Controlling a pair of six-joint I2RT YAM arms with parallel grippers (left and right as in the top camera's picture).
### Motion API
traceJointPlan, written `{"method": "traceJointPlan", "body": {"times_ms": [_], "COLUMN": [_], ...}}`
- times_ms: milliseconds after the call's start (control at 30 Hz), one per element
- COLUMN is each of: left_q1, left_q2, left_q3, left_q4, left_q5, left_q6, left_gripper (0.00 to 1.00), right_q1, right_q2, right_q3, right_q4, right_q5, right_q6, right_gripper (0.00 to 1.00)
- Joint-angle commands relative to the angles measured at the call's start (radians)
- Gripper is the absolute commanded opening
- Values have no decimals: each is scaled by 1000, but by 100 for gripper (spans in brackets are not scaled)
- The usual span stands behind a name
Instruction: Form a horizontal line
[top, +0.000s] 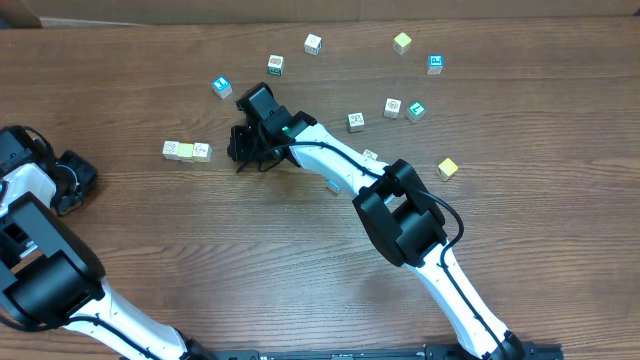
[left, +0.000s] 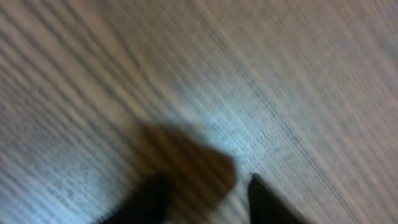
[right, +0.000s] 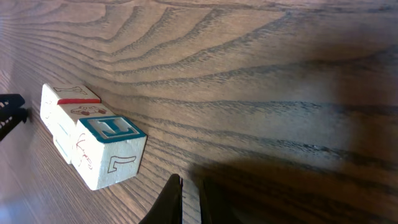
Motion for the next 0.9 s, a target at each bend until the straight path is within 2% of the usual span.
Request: {"method": "traceJointPlan", "body": {"times_ms": [0, 33, 167, 433, 867], "left_q1": [14, 13, 13, 13, 13], "left_q2": [65, 65, 65, 65, 65], "left_q3": [-55, -55, -55, -55, -55], "left_q4": [-50, -58, -55, -55, -55], "left_q5": [-94, -95, -95, -95, -95], "left_q6": [-14, -14, -14, -14, -14], "left_gripper": [85, 100, 100, 100, 100], "right_q1": [-12, -12, -13, -12, -47], "right_q2": [43, 37, -8, -123, -256], "right_q3": [-31, -31, -31, -31, -31], "right_q4": [-43, -42, -44, -108, -274], "right_q5": [85, 83, 84, 88, 160], "right_q6": [-9, -9, -13, -138, -174], "right_gripper": [13, 16, 19, 22, 29]}}
